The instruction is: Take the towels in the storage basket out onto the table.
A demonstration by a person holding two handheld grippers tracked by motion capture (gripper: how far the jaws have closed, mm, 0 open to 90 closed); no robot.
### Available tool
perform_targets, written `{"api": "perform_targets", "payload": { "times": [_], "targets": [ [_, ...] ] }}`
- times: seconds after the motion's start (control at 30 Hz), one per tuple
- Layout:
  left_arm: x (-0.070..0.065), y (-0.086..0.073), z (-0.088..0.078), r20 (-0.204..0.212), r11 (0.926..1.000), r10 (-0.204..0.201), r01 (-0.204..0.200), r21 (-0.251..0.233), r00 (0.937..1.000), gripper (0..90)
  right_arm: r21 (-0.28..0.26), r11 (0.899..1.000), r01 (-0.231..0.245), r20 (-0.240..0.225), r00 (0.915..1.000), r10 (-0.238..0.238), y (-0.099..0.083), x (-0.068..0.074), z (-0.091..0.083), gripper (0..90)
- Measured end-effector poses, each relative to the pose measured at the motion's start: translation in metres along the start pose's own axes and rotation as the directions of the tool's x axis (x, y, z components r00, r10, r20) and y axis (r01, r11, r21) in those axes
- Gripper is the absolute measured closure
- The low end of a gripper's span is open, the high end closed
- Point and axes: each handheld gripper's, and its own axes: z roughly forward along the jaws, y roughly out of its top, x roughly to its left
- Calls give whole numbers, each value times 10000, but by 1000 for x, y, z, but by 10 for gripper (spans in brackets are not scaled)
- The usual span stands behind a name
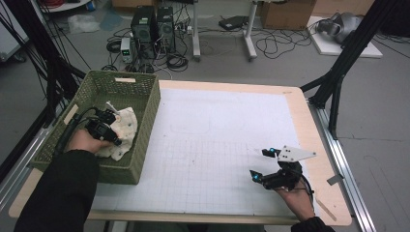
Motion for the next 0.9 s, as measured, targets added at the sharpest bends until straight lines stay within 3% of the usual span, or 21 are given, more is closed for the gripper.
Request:
{"api": "perform_targets", "payload": {
  "times": [0.27, 0.73, 0.9],
  "targets": [
    [7, 0, -14, 889, 9946, -441, 520, -896, 9951, 796, -55, 10000, 9, -4, 10000, -9, 0, -1, -1, 82],
    [9, -6, -26, 1281, 9848, -683, 874, -1504, 9894, 796, -88, 10000, 15, 0, 10000, -15, 0, 0, -1, 82],
    [11, -8, -29, 1531, 9781, -824, 1094, -1773, 9848, 796, -75, 10000, -17, -27, 10000, 16, 0, 0, -1, 81]
  ]
}}
